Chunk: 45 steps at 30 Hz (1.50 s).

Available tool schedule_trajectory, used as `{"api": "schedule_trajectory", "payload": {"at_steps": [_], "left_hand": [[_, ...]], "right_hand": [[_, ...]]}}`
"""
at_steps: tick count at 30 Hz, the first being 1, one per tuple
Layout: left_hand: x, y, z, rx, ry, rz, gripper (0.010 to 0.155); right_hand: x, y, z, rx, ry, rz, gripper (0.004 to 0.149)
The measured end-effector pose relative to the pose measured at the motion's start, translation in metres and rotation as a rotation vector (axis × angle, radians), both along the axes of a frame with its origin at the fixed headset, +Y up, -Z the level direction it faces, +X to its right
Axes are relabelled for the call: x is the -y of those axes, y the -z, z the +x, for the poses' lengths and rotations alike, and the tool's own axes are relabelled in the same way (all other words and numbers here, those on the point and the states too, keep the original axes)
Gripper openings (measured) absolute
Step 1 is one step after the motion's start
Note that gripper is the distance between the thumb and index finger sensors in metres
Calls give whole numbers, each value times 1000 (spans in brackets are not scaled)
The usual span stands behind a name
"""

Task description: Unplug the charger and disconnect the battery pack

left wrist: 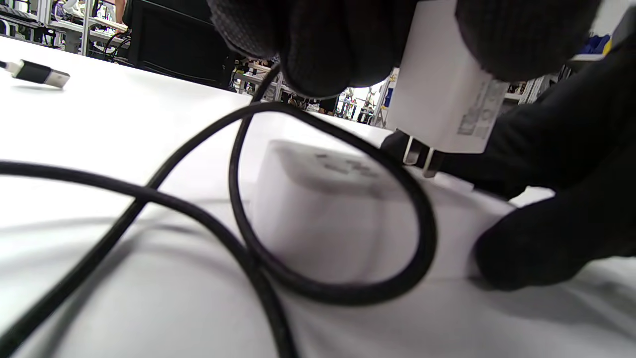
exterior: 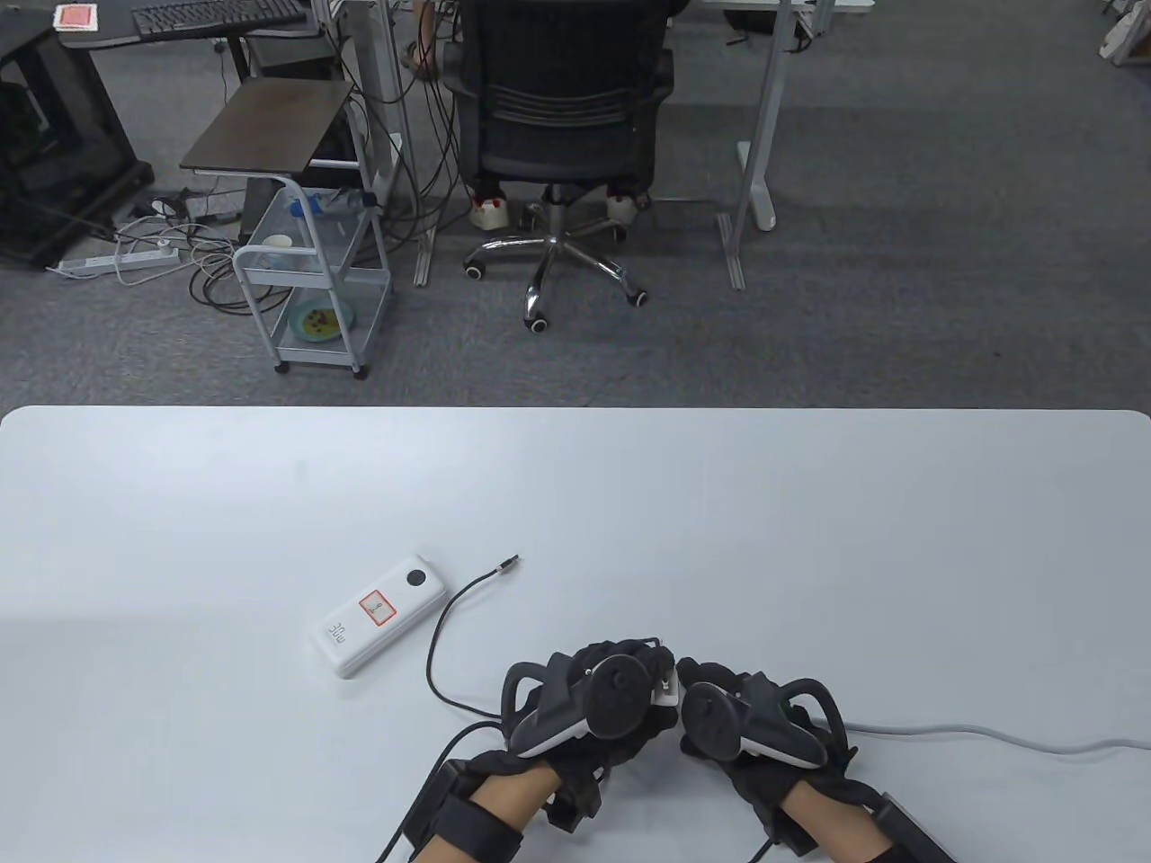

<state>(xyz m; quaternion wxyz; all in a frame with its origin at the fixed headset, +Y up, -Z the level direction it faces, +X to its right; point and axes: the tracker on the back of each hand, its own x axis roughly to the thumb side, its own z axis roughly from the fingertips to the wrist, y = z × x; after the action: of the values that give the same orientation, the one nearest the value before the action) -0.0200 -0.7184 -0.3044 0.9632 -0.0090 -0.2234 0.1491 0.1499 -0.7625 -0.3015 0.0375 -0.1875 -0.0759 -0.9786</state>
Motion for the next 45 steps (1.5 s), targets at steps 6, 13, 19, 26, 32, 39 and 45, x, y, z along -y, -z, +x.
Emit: {"api": "schedule_trajectory", "payload": {"at_steps": [6,13,19,26,32,39,45], "left_hand": [[-5,-2,-3,-6,23,20,70],[-11,0,-10,-16,41,24,70],[-28,-1,-21,-10,162,30,70],[-34,9,-42,-69,137,13,70],[-41,16,-60,-116,123,15,70],[-60,16,-78,-165,87,43,70],[-77,15,-96,-238,109,90,70]], "right_hand": [[0,0,0,-6,0,8,80],[1,-3,-2,-14,-23,35,80],[5,-13,-7,-32,-120,79,80],[-8,-19,-6,-16,-100,115,80],[-27,-24,-3,-6,-19,201,80],[-24,-22,2,8,-9,184,79],[-25,-22,2,9,-5,198,79]]}}
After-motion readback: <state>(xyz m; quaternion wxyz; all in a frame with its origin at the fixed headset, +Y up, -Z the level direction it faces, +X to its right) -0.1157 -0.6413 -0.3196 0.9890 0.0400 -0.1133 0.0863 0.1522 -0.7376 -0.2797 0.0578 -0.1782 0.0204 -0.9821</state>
